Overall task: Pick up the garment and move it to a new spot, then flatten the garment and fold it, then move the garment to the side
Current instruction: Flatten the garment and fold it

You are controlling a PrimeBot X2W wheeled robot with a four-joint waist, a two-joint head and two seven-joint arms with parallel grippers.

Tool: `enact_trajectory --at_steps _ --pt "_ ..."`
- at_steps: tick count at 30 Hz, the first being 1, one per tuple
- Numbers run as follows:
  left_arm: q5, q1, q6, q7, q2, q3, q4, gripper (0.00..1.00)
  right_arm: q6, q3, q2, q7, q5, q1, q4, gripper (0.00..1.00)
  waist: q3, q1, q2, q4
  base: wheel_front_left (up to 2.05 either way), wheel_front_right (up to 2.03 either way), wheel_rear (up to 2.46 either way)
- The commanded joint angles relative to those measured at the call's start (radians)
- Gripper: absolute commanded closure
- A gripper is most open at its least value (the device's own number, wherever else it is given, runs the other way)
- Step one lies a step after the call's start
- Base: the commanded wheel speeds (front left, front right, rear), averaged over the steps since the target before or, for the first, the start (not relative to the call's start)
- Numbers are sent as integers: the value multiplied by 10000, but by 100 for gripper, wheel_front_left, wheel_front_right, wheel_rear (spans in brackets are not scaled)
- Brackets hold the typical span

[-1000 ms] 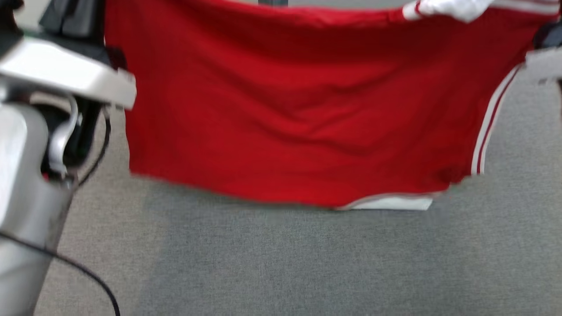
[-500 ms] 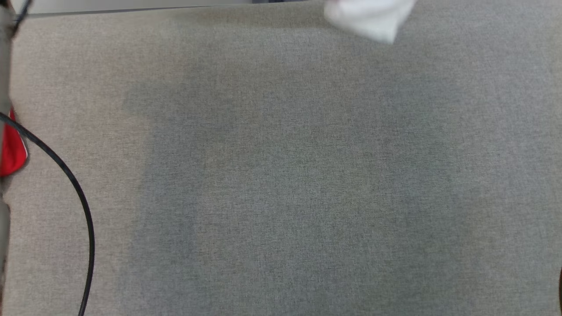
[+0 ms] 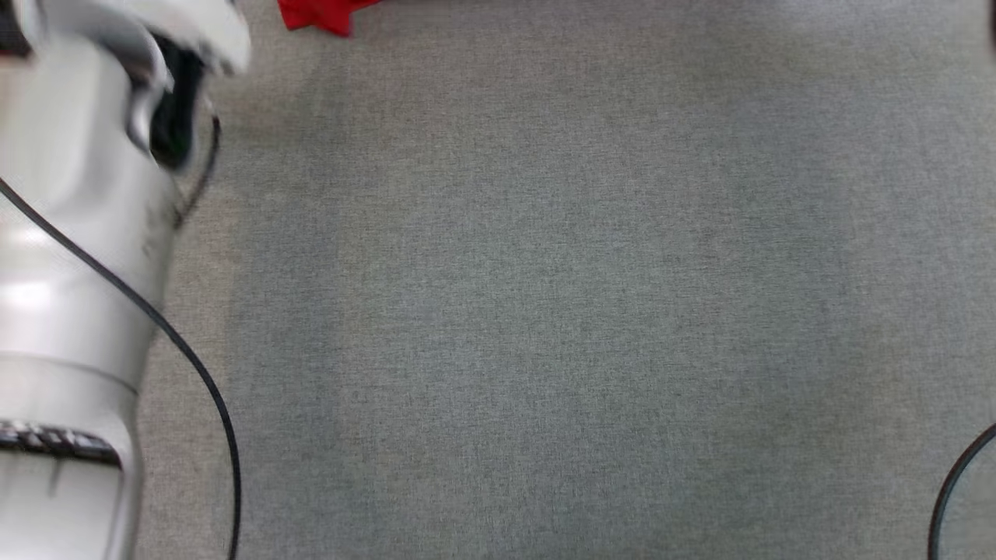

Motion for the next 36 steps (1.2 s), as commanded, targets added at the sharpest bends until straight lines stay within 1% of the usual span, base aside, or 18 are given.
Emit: enact_trajectory --at_steps 1,3,6,8,9,12,18,21,22,24,27,32,36 --pt "-15 561 -85 -155 -48 -80 90 100 -6 159 -34 -97 239 687 -82 100 -20 0 0 30 0 0 0" --pt "43 1365 -100 -271 -71 -149 221 100 -6 223 0 -134 709 1618 -254 100 -52 0 0 39 0 0 0" --pt "-52 2570 -105 -375 -95 39 -57 100 -4 193 -15 -148 1287 3094 -944 100 -118 0 0 19 0 0 0" --pt "73 3398 -81 -387 -31 244 -730 100 -4 28 -8 -140 1739 4299 -1605 100 -220 0 0 40 0 0 0" --pt "148 3943 -58 -381 2 291 -1032 100 -3 -5 -50 -132 1757 4874 -1965 100 -306 0 0 19 0 0 0" --pt "283 5474 91 -380 114 455 -1880 100 -4 -344 106 -135 2210 6665 -3118 100 -642 0 0 -69 0 0 0" --pt "-149 8247 502 -262 330 828 -3745 100 -3 -989 291 -125 2675 10268 -5254 100 -1405 0 0 -160 0 0 0" --pt "-426 9353 732 309 675 983 -4920 100 -3 -1495 263 -38 2570 11791 -6255 100 -1851 0 0 -231 0 0 0" --pt "-426 9353 732 309 675 983 -4920 100 -3 -1495 263 -38 2570 11791 -6255 100 -1851 0 0 -231 0 0 0" --pt "-648 10057 945 836 885 1059 -5808 100 -4 -1895 355 133 2493 12698 -6945 100 -2094 0 0 -272 0 0 0" --pt "-867 11067 1428 1639 1290 1209 -7276 100 -4 -2485 636 809 2277 13864 -8049 100 -2367 0 0 -392 0 0 0" --pt "-870 12559 2299 2648 1825 1276 -9448 100 -4 -3276 1210 2460 1786 15506 -9720 100 -2685 0 0 -591 0 0 0" --pt "-708 13669 2984 3240 2185 1284 -10757 100 -4 -3879 1673 3679 1396 16435 -10820 100 -2878 0 0 -687 0 0 0"
